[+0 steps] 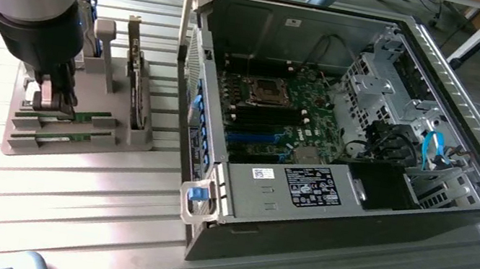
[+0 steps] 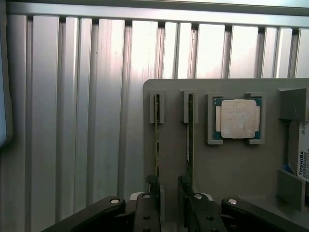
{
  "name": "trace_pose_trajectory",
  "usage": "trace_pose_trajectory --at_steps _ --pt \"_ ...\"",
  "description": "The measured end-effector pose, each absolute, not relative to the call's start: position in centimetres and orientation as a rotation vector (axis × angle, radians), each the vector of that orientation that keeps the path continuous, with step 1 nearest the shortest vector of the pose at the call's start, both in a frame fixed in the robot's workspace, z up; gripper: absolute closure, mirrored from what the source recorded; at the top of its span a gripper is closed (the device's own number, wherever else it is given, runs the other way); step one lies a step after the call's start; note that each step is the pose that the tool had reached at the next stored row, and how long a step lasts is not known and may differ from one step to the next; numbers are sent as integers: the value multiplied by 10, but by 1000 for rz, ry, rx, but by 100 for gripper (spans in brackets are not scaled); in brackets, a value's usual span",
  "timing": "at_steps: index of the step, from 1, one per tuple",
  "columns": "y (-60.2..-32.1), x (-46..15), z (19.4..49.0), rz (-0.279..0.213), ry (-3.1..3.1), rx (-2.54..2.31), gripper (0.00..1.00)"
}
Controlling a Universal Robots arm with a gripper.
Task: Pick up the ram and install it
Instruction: 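Pick up the ram and move it above insertion slot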
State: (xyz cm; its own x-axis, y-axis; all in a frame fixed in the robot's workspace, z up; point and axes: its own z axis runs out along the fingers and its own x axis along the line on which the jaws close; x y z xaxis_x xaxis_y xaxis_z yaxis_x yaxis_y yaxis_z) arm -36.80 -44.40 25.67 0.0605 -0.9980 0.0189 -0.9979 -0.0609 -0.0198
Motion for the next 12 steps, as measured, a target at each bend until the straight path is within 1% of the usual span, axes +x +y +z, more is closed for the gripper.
trace_pose_trajectory --at_steps 12 --pt "-444 -368 254 -43 2141 -2296 70"
